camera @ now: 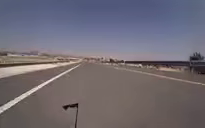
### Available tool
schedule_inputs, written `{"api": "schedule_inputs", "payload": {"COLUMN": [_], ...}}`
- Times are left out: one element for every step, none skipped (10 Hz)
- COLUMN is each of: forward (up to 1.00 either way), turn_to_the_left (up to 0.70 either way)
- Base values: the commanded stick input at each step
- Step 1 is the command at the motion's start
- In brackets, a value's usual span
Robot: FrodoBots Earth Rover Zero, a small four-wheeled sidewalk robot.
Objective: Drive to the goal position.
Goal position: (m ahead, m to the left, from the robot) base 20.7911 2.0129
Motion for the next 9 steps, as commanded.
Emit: {"api": "schedule_inputs", "payload": {"forward": [0.70,0.70,0.70,0.70,0.70,0.70,0.70,0.70,0.70], "turn_to_the_left": [0.00,0.00,0.00,0.00,0.00,0.00,0.00,0.00,0.00]}}
